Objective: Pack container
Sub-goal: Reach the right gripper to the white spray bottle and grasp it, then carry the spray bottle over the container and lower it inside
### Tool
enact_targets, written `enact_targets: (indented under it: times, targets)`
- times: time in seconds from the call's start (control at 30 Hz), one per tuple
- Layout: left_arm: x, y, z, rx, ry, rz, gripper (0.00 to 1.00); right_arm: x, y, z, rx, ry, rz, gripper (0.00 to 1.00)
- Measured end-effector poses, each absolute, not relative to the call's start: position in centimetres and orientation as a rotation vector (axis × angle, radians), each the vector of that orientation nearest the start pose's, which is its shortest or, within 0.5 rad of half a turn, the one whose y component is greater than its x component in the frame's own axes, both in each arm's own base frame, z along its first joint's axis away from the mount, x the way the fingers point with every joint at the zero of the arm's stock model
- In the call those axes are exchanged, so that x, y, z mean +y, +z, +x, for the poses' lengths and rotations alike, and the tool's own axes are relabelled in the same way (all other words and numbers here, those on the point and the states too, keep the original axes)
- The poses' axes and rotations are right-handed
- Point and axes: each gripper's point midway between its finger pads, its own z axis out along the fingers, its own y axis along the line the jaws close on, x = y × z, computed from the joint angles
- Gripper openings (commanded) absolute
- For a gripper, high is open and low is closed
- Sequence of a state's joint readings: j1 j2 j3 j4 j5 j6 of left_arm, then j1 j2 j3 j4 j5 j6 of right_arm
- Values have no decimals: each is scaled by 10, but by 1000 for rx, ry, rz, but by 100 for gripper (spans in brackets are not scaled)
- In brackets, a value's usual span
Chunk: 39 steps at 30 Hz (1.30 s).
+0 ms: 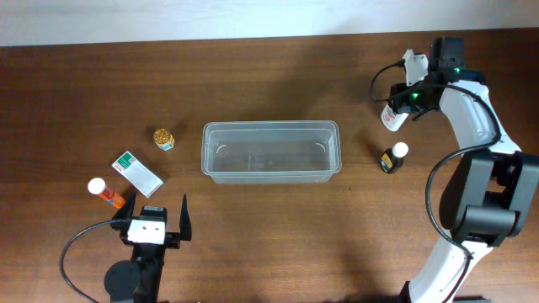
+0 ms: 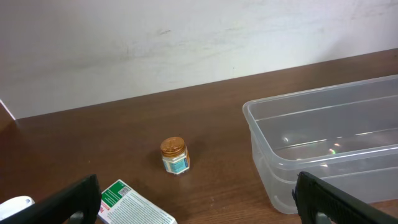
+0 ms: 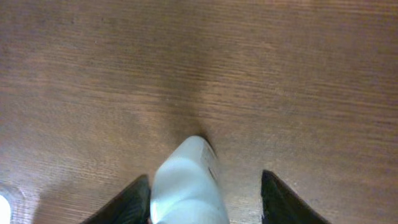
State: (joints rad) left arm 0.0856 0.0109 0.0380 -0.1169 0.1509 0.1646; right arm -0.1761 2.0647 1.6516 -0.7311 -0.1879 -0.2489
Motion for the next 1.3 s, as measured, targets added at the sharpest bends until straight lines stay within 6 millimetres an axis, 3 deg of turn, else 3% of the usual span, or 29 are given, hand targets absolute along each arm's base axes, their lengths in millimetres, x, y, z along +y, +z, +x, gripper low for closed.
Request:
enact_targets:
  times: [0.13, 0.47, 0.6, 0.77, 0.8, 0.87, 0.97, 1.13, 1.3]
  targets:
    - [-5, 161, 244, 1650, 65, 180, 99, -54, 81, 492, 2679, 133, -163, 26]
    - [-5, 161, 244, 1650, 65, 180, 99, -50, 86, 483, 2719, 161, -166, 26]
    - [-5, 161, 244, 1650, 65, 180, 99, -50, 114, 482, 2734, 168, -155, 26]
    - [-5, 161, 244, 1650, 65, 180, 99, -40, 181, 482, 2700, 177, -103, 25]
    - [-5, 161, 244, 1650, 65, 180, 99, -30, 202, 478, 2687, 186, -100, 26]
    - [-5, 161, 244, 1650, 65, 180, 99, -10, 225, 470, 2687, 205, -111, 26]
    - [-5, 161, 244, 1650, 65, 180, 99, 57, 254, 455, 2666, 264, -245, 25]
    - [-5, 161, 244, 1650, 65, 180, 99, 126, 250, 431, 2710, 324, -383, 26]
    - [-5, 161, 244, 1650, 65, 180, 99, 153, 244, 410, 2768, 283, -426, 25]
